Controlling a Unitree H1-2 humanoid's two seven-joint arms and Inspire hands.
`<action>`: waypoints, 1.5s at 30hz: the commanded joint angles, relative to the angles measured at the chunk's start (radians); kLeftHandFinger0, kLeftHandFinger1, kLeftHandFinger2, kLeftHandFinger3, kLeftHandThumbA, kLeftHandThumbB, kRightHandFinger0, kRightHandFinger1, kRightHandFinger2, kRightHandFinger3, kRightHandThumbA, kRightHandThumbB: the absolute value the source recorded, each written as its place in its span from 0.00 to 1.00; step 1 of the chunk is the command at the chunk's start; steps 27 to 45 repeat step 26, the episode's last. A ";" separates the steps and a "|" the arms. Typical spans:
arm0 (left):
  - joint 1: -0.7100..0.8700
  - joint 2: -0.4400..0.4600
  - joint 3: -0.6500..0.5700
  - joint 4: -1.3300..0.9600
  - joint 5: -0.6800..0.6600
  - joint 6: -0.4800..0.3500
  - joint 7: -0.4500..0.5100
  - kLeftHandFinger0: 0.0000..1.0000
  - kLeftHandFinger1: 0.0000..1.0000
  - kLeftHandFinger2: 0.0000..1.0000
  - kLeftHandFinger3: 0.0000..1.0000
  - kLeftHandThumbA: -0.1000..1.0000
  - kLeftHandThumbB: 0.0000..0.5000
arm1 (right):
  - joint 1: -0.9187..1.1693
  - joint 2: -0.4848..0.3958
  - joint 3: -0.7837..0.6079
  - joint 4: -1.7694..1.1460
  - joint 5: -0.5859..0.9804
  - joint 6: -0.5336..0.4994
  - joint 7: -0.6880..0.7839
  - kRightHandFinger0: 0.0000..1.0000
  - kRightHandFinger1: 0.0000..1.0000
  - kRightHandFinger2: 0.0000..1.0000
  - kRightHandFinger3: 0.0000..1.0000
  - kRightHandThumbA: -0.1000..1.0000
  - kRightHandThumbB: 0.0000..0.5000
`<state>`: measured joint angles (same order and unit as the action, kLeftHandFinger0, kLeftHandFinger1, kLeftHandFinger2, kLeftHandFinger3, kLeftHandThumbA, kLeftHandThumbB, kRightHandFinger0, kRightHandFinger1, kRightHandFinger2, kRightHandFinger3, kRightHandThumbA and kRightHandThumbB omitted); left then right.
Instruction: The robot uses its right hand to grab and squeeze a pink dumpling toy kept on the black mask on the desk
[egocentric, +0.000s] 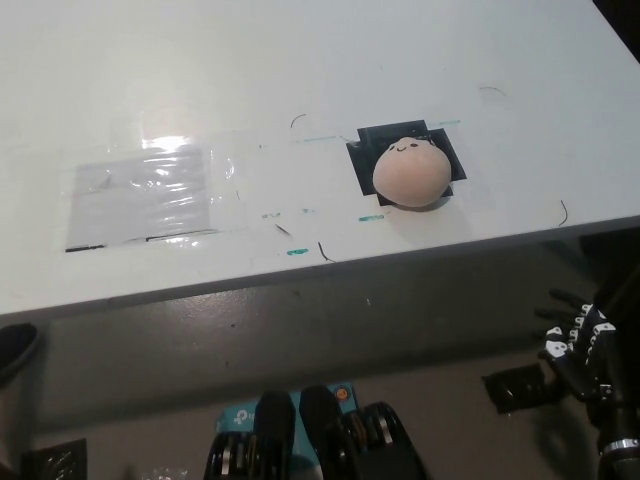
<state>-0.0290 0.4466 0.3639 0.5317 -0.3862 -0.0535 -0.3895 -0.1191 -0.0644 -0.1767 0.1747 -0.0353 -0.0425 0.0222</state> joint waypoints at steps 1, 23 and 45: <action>-0.004 0.018 -0.001 -0.004 -0.003 -0.036 -0.015 0.00 0.00 0.00 0.00 0.99 1.00 | -0.014 -0.010 -0.004 -0.017 0.060 0.024 0.014 0.31 0.47 0.60 0.75 0.23 0.37; -0.004 0.016 -0.006 0.007 -0.010 -0.052 -0.014 0.00 0.00 0.00 0.00 0.98 1.00 | -0.023 -0.031 0.008 -0.022 0.072 0.044 0.005 0.30 0.41 0.51 0.71 0.26 0.39; -0.005 0.017 -0.006 0.010 -0.013 -0.054 -0.018 0.00 0.00 0.00 0.00 0.97 1.00 | -0.023 -0.031 0.008 -0.021 0.074 0.043 0.005 0.30 0.41 0.51 0.71 0.25 0.38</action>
